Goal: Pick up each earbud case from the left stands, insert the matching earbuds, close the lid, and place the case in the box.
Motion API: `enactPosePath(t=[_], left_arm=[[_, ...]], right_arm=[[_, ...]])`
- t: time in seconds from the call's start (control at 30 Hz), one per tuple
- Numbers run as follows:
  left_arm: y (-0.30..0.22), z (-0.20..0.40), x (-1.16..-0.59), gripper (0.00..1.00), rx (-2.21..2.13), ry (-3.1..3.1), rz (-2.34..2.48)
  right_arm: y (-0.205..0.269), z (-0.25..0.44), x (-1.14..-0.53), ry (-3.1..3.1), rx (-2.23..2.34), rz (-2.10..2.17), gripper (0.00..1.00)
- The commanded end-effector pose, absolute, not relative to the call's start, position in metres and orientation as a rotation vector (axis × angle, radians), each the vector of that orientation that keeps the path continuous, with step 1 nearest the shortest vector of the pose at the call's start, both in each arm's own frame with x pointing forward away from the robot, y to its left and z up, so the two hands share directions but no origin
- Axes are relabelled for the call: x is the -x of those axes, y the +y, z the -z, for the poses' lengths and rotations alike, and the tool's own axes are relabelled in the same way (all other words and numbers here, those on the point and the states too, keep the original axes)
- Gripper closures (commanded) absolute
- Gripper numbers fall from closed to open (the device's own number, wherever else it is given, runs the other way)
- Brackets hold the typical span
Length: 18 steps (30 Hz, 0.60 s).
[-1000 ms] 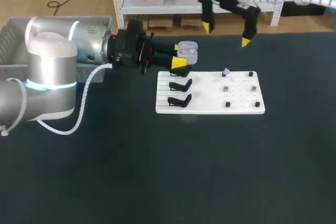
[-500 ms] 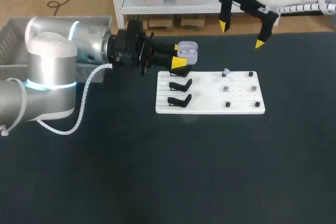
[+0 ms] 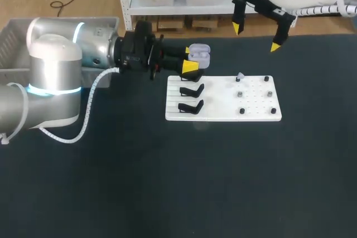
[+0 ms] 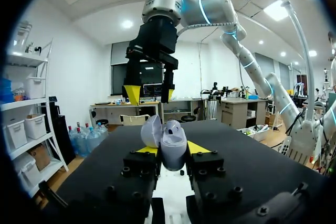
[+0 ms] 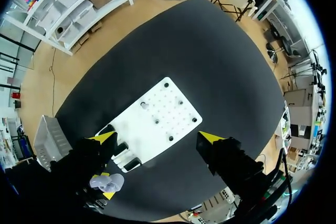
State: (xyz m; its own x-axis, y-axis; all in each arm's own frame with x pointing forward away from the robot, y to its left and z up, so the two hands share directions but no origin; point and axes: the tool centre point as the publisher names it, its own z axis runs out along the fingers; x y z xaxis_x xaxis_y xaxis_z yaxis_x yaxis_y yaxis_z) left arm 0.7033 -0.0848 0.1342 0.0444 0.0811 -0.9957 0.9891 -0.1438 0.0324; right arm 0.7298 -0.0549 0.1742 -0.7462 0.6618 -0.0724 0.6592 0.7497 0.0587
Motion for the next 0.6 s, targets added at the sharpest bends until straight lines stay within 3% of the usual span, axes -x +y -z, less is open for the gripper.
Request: enactPosePath(t=[0.03,0.2,0.6], left_arm=[[-0.085,-0.134,-0.703,1.00,-1.395,1.172,1.242],[-0.085,-0.134,-0.703,1.00,-1.395,1.172,1.242],[-0.085,-0.134,-0.703,1.00,-1.395,1.172,1.242]], right_arm=[[-0.056,-0.174,-0.728,2.851,-1.080,-0.049,0.00],[-0.075,-0.150,-0.758,2.905,-1.079,-0.137,0.00],[-0.079,-0.116,-0.785,2.864,-0.514,-0.229,0.00]])
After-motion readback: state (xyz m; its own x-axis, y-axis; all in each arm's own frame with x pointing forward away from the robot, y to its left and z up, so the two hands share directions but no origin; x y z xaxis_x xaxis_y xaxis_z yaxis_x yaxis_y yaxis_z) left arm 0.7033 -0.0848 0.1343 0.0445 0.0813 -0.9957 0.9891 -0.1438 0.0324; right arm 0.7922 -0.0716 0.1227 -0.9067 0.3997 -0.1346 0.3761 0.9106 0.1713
